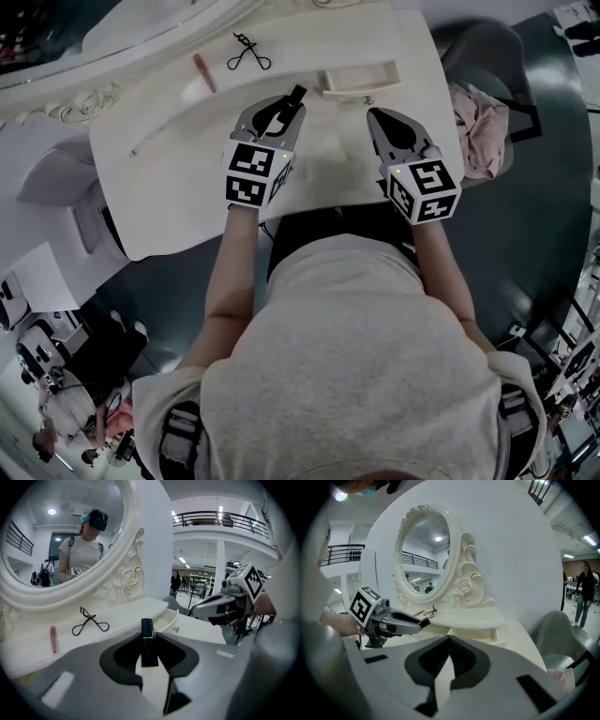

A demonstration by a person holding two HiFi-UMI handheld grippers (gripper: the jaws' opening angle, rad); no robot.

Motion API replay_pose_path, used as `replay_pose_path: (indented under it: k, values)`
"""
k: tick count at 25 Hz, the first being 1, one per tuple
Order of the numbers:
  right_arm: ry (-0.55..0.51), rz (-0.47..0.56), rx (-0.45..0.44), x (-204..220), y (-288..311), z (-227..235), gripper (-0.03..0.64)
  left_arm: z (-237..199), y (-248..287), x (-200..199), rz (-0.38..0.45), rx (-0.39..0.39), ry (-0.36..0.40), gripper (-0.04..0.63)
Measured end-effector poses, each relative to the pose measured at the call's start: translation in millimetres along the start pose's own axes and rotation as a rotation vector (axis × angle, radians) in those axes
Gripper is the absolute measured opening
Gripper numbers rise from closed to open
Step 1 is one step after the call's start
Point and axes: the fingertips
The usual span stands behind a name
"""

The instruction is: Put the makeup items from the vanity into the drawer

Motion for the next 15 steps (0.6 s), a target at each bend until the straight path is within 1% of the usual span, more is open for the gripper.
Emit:
replay_pose_path:
  k: [9, 12, 15]
  values:
    - [-0.021, 0.061, 0.032, -21, -19, 23, 0.009, 20, 16, -54, 0.084, 0.025, 0.056, 0.106]
    - [-0.021, 0.077, 0.046, -26, -26, 32, 0.008, 30, 23, -64, 0.092, 0.042, 0.075, 0.106]
    - [-0.013, 0.095, 0.063, -30, -34, 41, 0.008, 40, 30, -70, 0.083, 0.051, 0.114, 0.106]
Point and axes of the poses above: the fingertips, and each gripper's own axes: y forward along the fingers, z to its right, x out of its underside, and after that the axes turned 15 degrees about -x, right-handed
